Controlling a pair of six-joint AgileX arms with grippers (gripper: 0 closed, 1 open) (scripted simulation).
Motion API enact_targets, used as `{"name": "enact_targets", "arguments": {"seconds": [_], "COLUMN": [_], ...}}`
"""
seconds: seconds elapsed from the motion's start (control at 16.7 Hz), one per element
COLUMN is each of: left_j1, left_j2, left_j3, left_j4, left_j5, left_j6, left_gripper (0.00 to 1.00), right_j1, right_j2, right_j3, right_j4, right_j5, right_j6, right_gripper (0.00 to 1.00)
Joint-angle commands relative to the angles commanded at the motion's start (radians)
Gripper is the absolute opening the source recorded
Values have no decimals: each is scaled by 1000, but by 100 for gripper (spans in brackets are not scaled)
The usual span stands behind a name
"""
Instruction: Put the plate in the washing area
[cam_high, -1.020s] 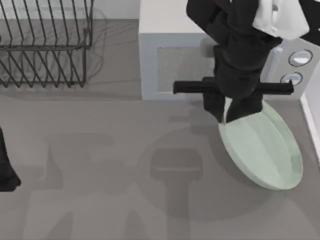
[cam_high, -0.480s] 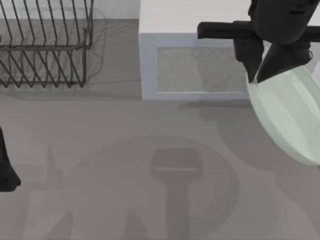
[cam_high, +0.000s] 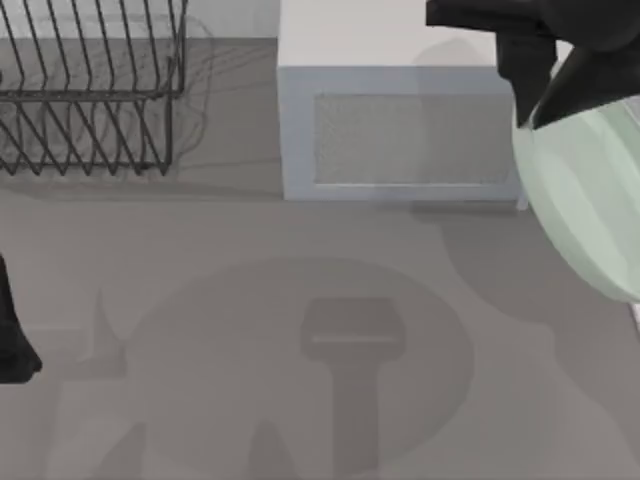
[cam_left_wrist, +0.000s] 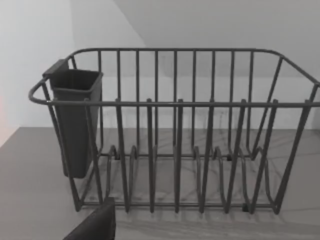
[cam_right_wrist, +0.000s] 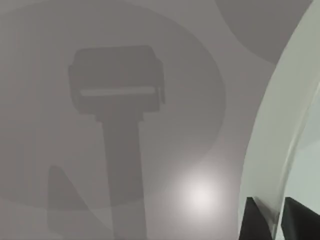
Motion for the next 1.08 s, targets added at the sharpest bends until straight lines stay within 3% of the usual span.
{"name": "enact_targets", "arguments": {"seconds": [0.3,0.6,0.9,1.08], "left_j1": [0,0,0,0], "left_j2": [0,0,0,0], "left_j3": [0,0,0,0], "left_j4": [0,0,0,0], "left_j5": [0,0,0,0], "left_j6": [0,0,0,0], "left_gripper": [100,100,100,100], "right_j1": [-258,-504,-608,-620], "right_j2": [130,444,721,782], "right_j3": [263,527,617,627], "right_j4": [21,15,-13,-24], "right_j5": [-30,-33,-10,1], "right_j6": [-81,-358,-624,-684], "right_gripper": [0,0,0,0]}}
